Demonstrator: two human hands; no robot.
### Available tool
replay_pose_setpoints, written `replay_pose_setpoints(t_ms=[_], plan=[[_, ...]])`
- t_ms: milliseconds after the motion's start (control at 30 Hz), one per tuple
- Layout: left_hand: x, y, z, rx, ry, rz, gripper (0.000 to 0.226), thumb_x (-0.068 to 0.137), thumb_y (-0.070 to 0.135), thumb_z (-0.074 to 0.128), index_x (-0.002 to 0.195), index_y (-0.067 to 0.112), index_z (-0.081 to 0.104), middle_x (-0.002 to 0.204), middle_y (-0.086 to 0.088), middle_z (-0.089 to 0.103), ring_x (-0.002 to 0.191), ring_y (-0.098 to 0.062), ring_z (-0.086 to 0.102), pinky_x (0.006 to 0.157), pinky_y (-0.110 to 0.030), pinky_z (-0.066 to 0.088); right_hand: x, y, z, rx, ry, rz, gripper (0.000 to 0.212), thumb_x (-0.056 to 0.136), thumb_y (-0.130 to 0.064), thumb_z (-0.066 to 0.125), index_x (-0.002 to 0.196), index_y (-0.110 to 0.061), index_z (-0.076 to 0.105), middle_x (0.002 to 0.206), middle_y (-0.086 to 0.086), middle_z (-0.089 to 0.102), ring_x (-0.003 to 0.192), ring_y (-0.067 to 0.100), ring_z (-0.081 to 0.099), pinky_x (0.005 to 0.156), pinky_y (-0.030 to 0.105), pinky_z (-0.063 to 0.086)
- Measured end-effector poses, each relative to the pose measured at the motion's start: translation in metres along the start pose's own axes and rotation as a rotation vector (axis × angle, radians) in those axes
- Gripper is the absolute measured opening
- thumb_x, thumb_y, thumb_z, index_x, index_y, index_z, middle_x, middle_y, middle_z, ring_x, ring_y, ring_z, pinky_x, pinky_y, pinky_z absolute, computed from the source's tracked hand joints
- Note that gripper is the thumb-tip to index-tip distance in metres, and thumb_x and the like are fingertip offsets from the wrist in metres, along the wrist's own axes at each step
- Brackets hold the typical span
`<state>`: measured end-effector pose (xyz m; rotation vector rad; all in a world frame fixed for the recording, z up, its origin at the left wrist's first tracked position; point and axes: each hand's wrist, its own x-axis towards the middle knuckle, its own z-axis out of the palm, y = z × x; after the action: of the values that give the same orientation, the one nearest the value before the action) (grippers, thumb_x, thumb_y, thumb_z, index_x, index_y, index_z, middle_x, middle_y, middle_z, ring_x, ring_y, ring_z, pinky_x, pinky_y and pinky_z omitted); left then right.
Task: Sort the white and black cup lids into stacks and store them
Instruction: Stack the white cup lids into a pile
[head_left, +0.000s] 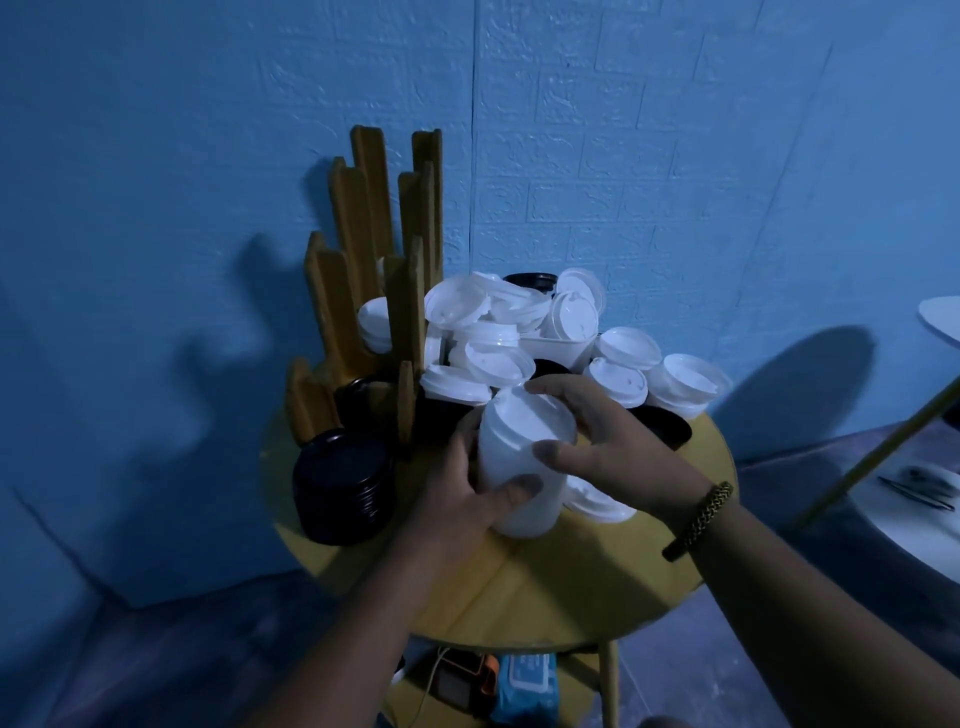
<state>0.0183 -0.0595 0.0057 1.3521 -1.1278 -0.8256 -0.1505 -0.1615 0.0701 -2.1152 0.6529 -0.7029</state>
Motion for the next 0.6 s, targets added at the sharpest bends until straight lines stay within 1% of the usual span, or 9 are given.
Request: replay_pose_setpoints(t_ms=[67,133,200,300,433,467,533,600], plan=[[-0.0003,-0.0010,-0.0004,-0.007,-0.004,0.005,0.091,0.070,0.046,0.086,0.146,0.054,0.037,0.130,0.025,0.059,0.113,0.007,0.058,0.076,-0.013,0.050,0.0043,-0.0015,0.0026,-0.049,-0.025,-0.033,0.048,0.076,-0.044,0.077,0.121,-0.039,0.061,0.136,-0.018,0.048,0.126,-0.006,0.045,0.103,0.022,0.041],[-0.0002,-0.0002,-0.0010,-0.001,-0.013,0.012,0.088,0.069,0.044,0.084,0.142,0.056,0.038,0.128,0.027,0.059,0.108,0.015,0.058,0.074,-0.009,0.051,0.0071,-0.0016,0.0051,-0.036,-0.032,-0.046,0.043,0.076,-0.051,0.080,0.115,-0.039,0.066,0.133,-0.020,0.049,0.127,-0.005,0.046,0.103,0.024,0.041],[0.0006,0.0008,-0.0018,0.015,-0.025,0.015,0.085,0.068,0.045,0.082,0.139,0.058,0.038,0.128,0.028,0.058,0.107,0.017,0.056,0.073,-0.007,0.050,0.0081,-0.0008,0.0047,-0.004,-0.042,-0.042,0.041,0.074,-0.047,0.078,0.113,-0.037,0.069,0.132,-0.022,0.050,0.126,-0.004,0.047,0.105,0.029,0.043],[0.0003,0.0016,-0.0023,0.043,-0.028,0.017,0.084,0.068,0.047,0.082,0.137,0.059,0.036,0.130,0.027,0.056,0.110,0.015,0.055,0.072,-0.005,0.048,0.0073,0.0016,0.0031,0.066,-0.096,-0.030,0.040,0.076,-0.038,0.079,0.114,-0.033,0.070,0.137,-0.021,0.049,0.129,-0.001,0.047,0.107,0.033,0.045],[-0.0015,0.0018,-0.0016,0.068,-0.048,0.052,0.087,0.078,0.041,0.085,0.143,0.057,0.030,0.133,0.027,0.052,0.106,0.025,0.050,0.074,-0.003,0.046,0.0042,0.0068,0.0043,0.121,-0.110,-0.027,0.037,0.077,-0.038,0.078,0.114,-0.039,0.070,0.142,-0.024,0.047,0.133,-0.003,0.043,0.109,0.032,0.042],[-0.0022,0.0031,-0.0014,0.069,-0.049,0.052,0.087,0.076,0.044,0.085,0.142,0.059,0.030,0.133,0.028,0.052,0.106,0.026,0.050,0.075,-0.004,0.047,0.0029,0.0071,0.0042,0.123,-0.107,-0.025,0.038,0.078,-0.038,0.077,0.115,-0.039,0.069,0.143,-0.026,0.046,0.134,-0.004,0.042,0.109,0.031,0.041],[-0.0034,0.0053,-0.0018,0.070,-0.047,0.043,0.087,0.068,0.057,0.083,0.138,0.065,0.032,0.134,0.028,0.054,0.110,0.021,0.052,0.080,-0.010,0.048,0.0014,0.0050,0.0045,0.107,-0.103,-0.012,0.040,0.079,-0.040,0.075,0.119,-0.038,0.068,0.145,-0.029,0.044,0.133,-0.007,0.041,0.105,0.026,0.042],[-0.0038,0.0064,-0.0015,0.077,-0.046,0.033,0.084,0.066,0.061,0.080,0.135,0.070,0.033,0.133,0.029,0.055,0.113,0.016,0.053,0.083,-0.016,0.048,0.0014,0.0028,0.0042,0.065,-0.113,-0.005,0.044,0.080,-0.045,0.073,0.123,-0.040,0.065,0.146,-0.031,0.041,0.133,-0.009,0.040,0.102,0.023,0.041]])
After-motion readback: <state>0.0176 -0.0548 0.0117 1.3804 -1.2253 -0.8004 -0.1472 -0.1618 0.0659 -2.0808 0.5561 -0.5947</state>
